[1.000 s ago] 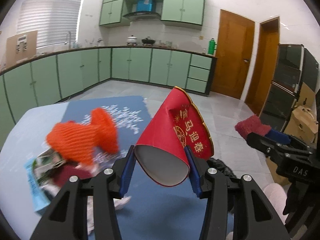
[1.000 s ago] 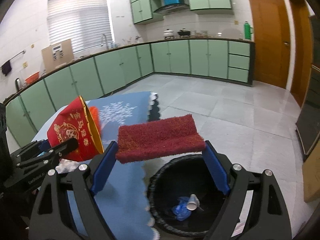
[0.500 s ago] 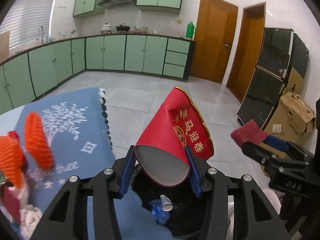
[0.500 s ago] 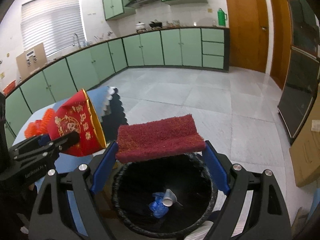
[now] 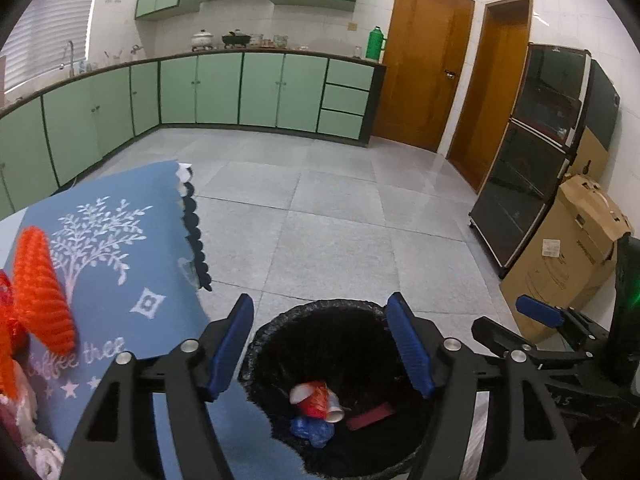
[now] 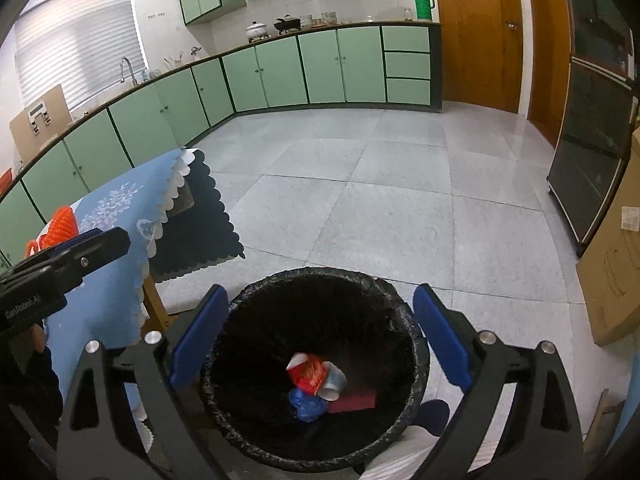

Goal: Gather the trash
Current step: 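Return both tools to the table and grasp the milk carton with the left tool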

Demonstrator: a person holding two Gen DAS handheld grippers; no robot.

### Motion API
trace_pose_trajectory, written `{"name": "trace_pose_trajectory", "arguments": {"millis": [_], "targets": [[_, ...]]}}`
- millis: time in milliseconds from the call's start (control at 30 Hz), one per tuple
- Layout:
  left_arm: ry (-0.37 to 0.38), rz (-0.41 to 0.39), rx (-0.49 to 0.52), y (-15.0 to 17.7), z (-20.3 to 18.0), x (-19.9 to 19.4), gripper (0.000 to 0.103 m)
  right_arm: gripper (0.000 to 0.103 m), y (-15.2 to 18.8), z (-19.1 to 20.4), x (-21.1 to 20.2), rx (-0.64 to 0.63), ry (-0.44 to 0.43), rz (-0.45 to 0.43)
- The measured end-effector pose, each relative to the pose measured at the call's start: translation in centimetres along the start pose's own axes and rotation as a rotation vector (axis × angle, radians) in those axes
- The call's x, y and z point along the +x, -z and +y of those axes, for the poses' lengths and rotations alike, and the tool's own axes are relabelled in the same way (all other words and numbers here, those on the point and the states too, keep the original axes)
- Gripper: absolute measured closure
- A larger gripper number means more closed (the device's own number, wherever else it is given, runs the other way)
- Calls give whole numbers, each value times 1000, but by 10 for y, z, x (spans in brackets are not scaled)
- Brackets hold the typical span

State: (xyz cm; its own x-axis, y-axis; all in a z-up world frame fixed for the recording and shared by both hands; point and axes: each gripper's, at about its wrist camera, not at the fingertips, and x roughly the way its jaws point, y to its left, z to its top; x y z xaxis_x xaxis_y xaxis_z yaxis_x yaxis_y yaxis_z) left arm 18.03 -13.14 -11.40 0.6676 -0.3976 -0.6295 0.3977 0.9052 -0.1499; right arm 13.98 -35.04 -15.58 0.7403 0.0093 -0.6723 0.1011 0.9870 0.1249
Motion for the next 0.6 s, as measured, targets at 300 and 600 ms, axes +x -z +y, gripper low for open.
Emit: {"name": "trace_pose_trajectory", "arguments": {"millis": [300,600], "targets": [[-104,-67,-23,9,36,-65,27,9,-9,35,-25,-12,-64,-40],[-325,-122,-106,43,101,-145,26,9,-10,122,-37,-117,-205,-74]]}}
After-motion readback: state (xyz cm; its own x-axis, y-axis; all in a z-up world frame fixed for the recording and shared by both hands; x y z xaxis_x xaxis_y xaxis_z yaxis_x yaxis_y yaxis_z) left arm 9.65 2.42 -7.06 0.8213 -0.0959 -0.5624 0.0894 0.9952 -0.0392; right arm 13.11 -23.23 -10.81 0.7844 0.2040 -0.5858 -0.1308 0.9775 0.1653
